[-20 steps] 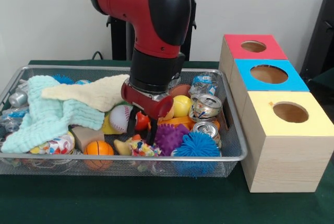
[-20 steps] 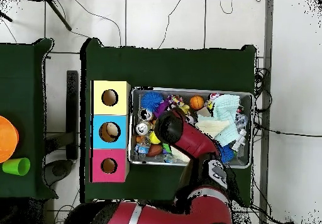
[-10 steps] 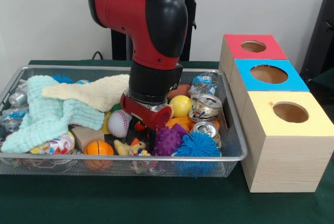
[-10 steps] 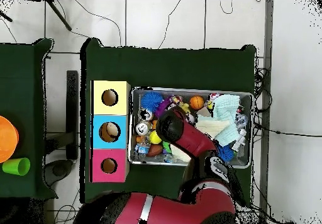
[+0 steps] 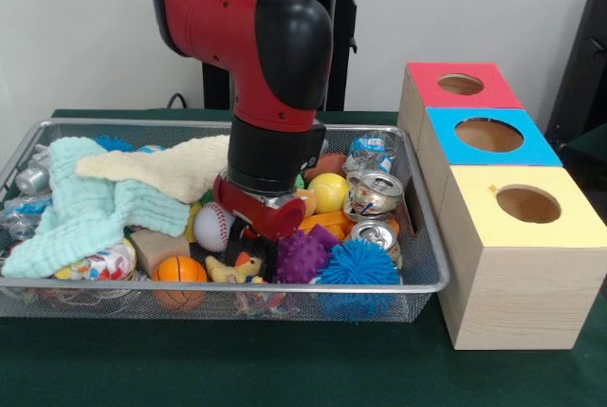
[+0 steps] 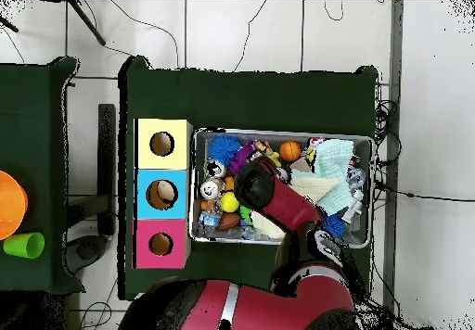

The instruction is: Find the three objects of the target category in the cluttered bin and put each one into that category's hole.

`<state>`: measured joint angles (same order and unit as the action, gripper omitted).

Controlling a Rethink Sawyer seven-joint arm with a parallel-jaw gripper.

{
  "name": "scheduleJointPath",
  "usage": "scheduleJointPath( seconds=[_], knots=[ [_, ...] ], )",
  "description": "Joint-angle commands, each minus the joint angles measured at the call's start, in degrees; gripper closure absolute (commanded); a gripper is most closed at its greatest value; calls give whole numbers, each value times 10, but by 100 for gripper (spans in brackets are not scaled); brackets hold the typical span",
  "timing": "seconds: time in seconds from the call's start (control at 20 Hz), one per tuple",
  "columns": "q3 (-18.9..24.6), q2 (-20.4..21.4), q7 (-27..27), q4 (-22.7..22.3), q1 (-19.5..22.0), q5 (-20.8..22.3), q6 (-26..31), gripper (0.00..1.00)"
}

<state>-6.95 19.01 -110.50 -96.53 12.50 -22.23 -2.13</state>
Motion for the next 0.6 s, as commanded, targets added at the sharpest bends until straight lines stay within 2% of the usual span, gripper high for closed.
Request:
scheduleJointPath(
  seconds=[0.05,0.6],
  knots=[
    [82,-97,-94,13,28,4,1,0],
    [67,-123,-96,48,14,-7,-11,0]
  ],
)
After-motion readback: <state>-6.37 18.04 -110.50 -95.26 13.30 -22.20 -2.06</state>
